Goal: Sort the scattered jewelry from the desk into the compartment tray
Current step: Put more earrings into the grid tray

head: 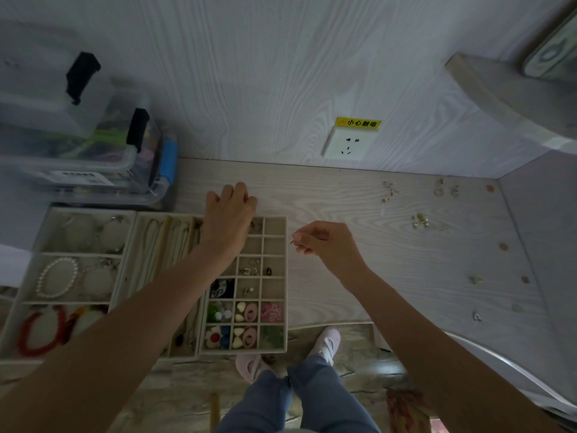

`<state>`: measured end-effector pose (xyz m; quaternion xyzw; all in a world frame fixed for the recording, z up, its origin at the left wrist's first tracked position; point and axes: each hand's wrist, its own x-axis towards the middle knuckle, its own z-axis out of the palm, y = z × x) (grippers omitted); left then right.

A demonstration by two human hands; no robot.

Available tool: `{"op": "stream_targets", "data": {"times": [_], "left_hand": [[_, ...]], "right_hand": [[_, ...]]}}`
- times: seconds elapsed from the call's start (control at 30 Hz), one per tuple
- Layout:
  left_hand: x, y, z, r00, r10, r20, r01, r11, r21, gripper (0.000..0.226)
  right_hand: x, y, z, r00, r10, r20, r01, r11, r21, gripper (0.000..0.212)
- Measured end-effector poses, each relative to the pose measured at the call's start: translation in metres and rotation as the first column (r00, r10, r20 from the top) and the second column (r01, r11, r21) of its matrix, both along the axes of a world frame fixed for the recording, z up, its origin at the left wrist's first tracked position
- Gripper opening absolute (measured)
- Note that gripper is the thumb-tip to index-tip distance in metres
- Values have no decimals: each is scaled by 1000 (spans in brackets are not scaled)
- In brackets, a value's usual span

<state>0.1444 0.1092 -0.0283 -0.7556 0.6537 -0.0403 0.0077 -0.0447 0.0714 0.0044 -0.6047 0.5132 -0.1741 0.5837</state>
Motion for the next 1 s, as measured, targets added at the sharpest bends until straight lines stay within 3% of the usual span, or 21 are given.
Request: {"op": "stream_targets", "data": {"times": [0.27, 0.43, 0.6, 0.7, 1.0], "left_hand": [[0, -1, -3, 997, 44, -70, -44, 999, 0, 21], [-5, 2, 3, 976, 2, -219, -13, 999, -50, 17], [-19, 13, 26, 869, -125, -478, 51, 985, -165, 18], [-20, 21, 38, 730, -178, -660, 128, 984, -124, 21], [-3, 44, 36, 677, -211, -705, 185, 976, -115, 17]], "right_hand": [[1, -2, 1, 1000, 15, -11, -15, 1000, 20, 11], [2, -3, 0, 1000, 30, -1, -30, 1000, -9, 7], [11, -5, 1, 994, 109, -12, -109, 994, 10, 3], [16, -4, 3, 984, 103, 145, -121, 985, 126, 11], [22, 3, -4, 961, 204, 188, -247, 939, 239, 14]]}}
